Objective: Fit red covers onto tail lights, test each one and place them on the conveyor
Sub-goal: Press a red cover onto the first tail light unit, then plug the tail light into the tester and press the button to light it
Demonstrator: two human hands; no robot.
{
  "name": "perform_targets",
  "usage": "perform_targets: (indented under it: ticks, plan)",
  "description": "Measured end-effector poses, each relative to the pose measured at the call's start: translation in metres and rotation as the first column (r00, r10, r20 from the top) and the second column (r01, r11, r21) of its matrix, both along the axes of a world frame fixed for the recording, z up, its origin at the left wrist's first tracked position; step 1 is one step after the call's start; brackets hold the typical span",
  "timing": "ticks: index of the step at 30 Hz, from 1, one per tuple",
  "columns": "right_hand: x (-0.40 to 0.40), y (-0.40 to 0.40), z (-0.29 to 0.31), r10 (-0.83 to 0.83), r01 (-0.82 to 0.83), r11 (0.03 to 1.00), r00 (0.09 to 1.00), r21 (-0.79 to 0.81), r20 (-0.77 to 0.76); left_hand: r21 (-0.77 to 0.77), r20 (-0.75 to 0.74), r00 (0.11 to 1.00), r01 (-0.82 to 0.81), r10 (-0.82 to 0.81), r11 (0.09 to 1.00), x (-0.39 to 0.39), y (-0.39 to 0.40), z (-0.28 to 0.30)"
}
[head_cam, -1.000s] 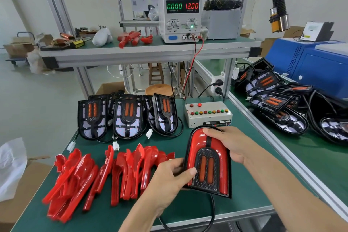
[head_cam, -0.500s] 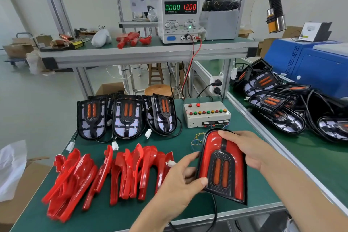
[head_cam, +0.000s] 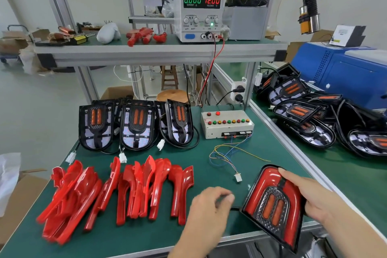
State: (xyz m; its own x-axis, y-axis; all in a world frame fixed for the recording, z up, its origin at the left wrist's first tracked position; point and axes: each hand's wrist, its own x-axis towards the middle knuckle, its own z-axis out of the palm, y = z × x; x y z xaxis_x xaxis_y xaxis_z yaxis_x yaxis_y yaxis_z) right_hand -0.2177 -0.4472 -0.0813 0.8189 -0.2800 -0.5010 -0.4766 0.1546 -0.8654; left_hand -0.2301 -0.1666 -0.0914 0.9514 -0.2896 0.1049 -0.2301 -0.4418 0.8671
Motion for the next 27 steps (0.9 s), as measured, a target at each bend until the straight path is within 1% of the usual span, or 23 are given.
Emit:
perform_targets:
  ticks: [1,2,4,6,8,9,10,12,14,15,16,17,20,21,23,27]
  plan:
    - [-0.001,-0.003,-0.004,-0.014,0.014,1.000,1.000,0.005,-0.012,0.060,0.073,0.996,-0.060,0.055,0.996,0.004,0.006,-0.003]
    - [-0.001,-0.007,-0.009,-0.021,0.021,1.000,1.000,0.005,-0.020,0.107,0.124,0.989,-0.091,0.077,0.990,0.007,0.011,-0.006]
    - [0.001,-0.012,-0.015,-0.029,0.029,1.000,0.999,0.000,-0.032,0.187,0.192,0.979,-0.107,0.071,0.977,0.014,0.014,-0.008]
    - [0.005,-0.013,-0.017,-0.034,0.034,0.999,0.999,-0.010,-0.032,0.231,0.224,0.974,-0.098,0.045,0.968,0.020,0.009,-0.005]
    - [0.011,-0.012,-0.016,-0.044,0.044,0.999,0.999,-0.027,-0.019,0.285,0.224,0.975,-0.058,-0.008,0.957,0.027,-0.001,0.000]
    - [0.013,-0.011,-0.015,-0.050,0.050,0.998,0.999,-0.035,-0.010,0.342,0.218,0.974,-0.024,-0.055,0.940,0.031,-0.008,0.001]
    - [0.016,-0.010,-0.015,-0.052,0.052,0.998,0.999,-0.045,-0.002,0.422,0.206,0.972,0.014,-0.111,0.906,0.034,-0.014,0.001]
    - [0.022,-0.007,-0.015,-0.045,0.045,0.998,0.999,-0.053,0.003,0.580,0.154,0.966,0.080,-0.206,0.811,0.039,-0.026,0.001]
    - [0.025,-0.008,-0.015,-0.038,0.037,0.998,0.999,-0.050,0.000,0.659,0.101,0.962,0.127,-0.254,0.741,0.040,-0.038,-0.002]
    - [0.027,-0.007,-0.015,-0.028,0.028,0.999,1.000,-0.044,0.000,0.679,0.091,0.960,0.134,-0.264,0.721,0.041,-0.041,-0.004]
    - [0.028,-0.007,-0.015,-0.012,0.012,0.999,1.000,-0.037,0.006,0.683,0.084,0.960,0.139,-0.266,0.718,0.042,-0.043,-0.007]
    - [0.028,-0.008,-0.015,0.006,-0.005,1.000,1.000,-0.026,0.021,0.655,0.074,0.964,0.147,-0.257,0.741,0.044,-0.044,-0.009]
    - [0.026,-0.011,-0.018,0.063,-0.063,0.998,0.996,0.006,0.063,0.471,0.039,0.973,0.184,-0.229,0.863,0.056,-0.043,-0.011]
    - [0.026,-0.012,-0.019,0.081,-0.082,0.996,0.994,0.019,0.074,0.437,0.043,0.970,0.197,-0.239,0.877,0.060,-0.043,-0.011]
    - [0.025,-0.012,-0.023,0.098,-0.103,0.993,0.991,0.059,0.089,0.433,0.045,0.958,0.236,-0.282,0.870,0.067,-0.047,-0.009]
    - [0.024,-0.010,-0.029,0.097,-0.112,0.985,0.988,0.128,0.119,0.494,-0.022,0.919,0.352,-0.393,0.795,0.072,-0.063,-0.006]
